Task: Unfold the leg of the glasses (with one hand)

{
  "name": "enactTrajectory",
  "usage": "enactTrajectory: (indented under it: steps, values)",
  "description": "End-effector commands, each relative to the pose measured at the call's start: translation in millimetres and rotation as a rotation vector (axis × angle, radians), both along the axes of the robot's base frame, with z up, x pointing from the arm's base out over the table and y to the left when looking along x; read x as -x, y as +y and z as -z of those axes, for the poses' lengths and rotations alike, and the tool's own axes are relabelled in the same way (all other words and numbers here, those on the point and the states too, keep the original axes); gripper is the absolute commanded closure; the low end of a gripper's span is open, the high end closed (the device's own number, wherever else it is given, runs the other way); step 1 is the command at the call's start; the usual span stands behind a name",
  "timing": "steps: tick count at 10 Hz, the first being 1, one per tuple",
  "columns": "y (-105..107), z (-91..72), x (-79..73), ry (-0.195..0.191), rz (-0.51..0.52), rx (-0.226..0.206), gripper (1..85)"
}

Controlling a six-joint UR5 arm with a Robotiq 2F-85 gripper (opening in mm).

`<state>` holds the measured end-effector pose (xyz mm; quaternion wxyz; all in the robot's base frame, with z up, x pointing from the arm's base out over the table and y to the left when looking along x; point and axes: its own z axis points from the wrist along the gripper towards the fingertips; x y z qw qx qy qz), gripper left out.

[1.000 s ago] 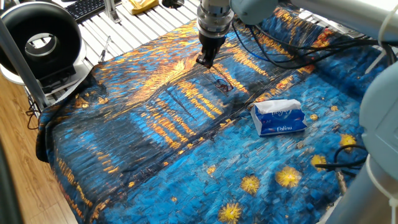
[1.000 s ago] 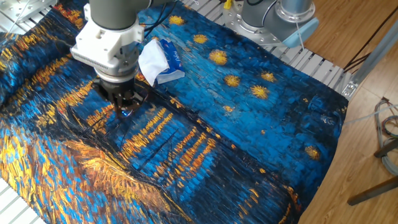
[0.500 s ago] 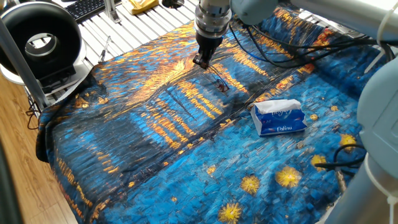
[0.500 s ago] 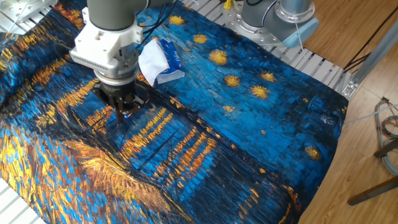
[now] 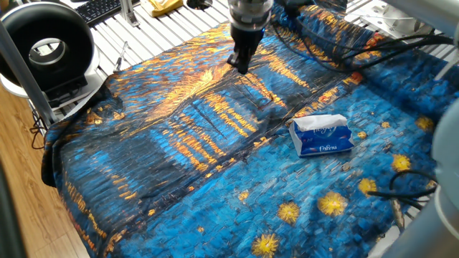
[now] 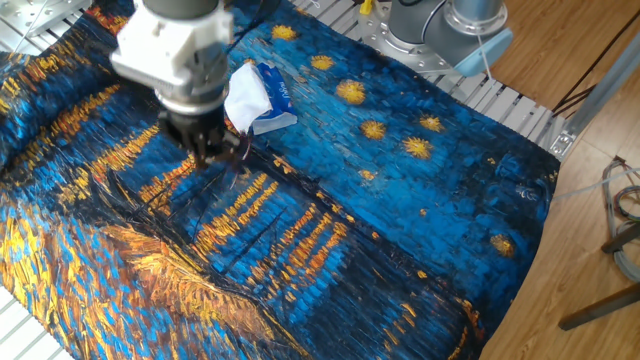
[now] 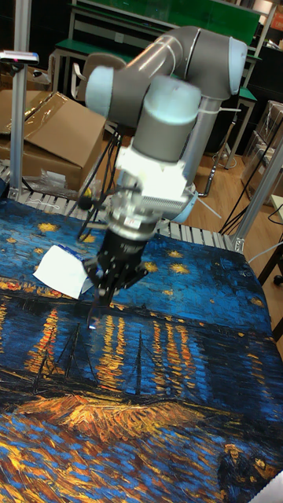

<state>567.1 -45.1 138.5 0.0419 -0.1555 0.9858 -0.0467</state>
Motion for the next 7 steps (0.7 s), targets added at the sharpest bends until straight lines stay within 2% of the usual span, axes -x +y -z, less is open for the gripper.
enactTrajectory:
  steps: [1,3,4,6,7]
  values:
    - [5.5,-28.3,15.4,0.013,0.003,0.012,84.7]
    - [3.8,-39.5,17.2,0.007,-0.016,0.055,84.7]
    - [2.6,-39.6,13.9,-0.004,-0.031,0.057,84.7]
    - [2.2,-36.1,0.7,-0.032,-0.065,0.065,84.7]
    - [-1.5,-37.7,-10.0,-0.065,-0.103,0.089,84.7]
